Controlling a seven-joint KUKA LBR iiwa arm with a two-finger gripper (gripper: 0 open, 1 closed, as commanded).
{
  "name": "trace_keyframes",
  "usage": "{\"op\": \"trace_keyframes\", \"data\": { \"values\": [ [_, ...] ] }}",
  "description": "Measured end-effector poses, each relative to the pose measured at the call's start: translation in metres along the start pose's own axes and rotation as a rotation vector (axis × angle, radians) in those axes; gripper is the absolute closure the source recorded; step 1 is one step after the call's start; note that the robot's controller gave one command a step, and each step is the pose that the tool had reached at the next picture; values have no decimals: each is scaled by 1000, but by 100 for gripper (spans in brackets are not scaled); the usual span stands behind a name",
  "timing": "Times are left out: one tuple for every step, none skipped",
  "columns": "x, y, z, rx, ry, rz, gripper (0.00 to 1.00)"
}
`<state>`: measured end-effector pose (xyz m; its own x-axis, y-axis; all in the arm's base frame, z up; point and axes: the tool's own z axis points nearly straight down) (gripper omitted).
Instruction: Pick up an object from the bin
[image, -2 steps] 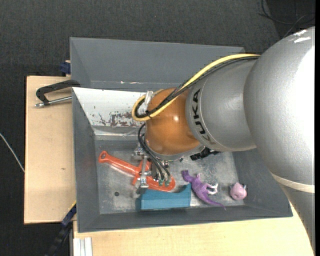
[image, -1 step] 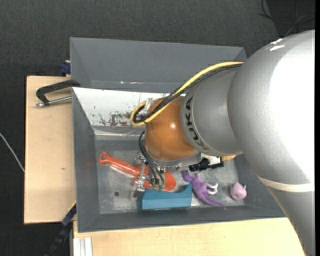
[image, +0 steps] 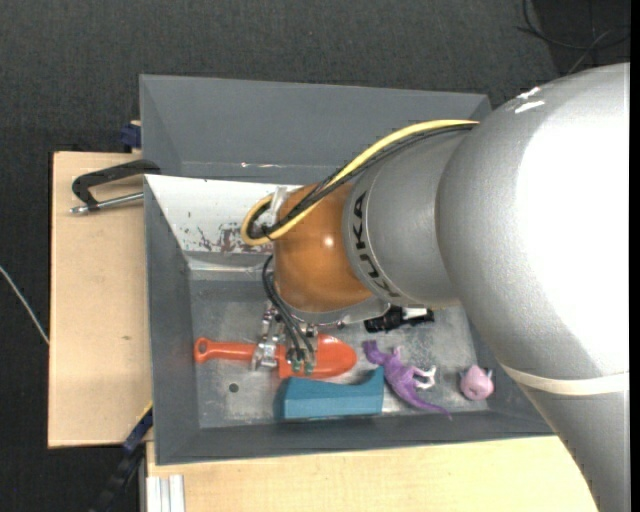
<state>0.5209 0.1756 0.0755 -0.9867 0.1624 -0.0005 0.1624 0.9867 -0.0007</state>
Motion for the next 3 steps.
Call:
{"op": "trace_keyframes", "data": {
  "values": [
    [0, 0, 0, 0, 0, 0, 100],
    [24, 3, -125, -4, -2, -40, 100],
    [24, 3, -125, -4, -2, -40, 100]
  ]
}}
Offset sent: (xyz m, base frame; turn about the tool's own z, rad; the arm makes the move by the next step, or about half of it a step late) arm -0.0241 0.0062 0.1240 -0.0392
